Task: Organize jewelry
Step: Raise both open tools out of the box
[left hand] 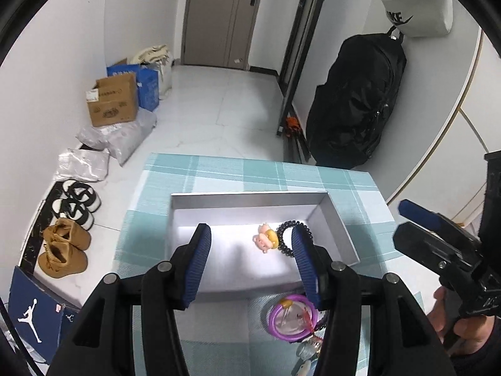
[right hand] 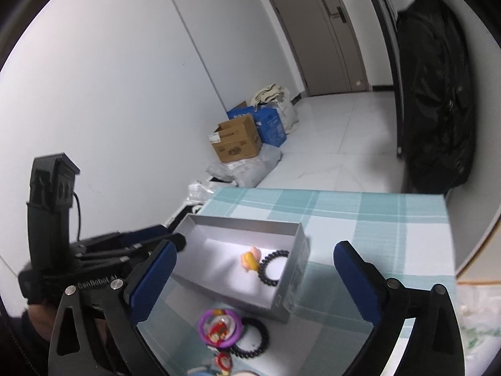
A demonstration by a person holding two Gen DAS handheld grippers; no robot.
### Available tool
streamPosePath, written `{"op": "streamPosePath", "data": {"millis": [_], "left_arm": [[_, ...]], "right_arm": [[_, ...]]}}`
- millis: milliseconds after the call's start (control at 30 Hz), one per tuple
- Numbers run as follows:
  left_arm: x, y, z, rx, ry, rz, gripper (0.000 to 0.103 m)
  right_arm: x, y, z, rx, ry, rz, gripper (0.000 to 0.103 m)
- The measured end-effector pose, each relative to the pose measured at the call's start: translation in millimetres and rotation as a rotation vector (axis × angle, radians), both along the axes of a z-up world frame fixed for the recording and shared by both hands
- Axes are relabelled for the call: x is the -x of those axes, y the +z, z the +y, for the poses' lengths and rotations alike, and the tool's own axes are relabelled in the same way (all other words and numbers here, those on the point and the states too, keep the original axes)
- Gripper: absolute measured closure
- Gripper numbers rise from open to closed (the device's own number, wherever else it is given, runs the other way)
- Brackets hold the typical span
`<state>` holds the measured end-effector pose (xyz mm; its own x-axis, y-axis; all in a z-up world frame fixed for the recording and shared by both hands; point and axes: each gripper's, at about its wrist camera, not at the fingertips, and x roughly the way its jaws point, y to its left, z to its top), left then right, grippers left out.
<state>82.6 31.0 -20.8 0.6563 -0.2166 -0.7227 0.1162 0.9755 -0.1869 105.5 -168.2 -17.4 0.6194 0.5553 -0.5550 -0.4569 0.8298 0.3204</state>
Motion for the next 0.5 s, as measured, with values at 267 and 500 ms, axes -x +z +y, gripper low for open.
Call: {"op": "streamPosePath", "data": {"millis": [267, 500], "left_arm": [[25, 5, -7, -0.032, 0.026, -0.035, 0.048], [48, 5, -20, -0.071, -0.001, -0.06, 0.041]], "right_arm": [[33, -1, -10, 0.072, -0.06, -0.016, 0.0], [57, -1, -21, 0.057, -0.073, -0.012, 0.0]]}}
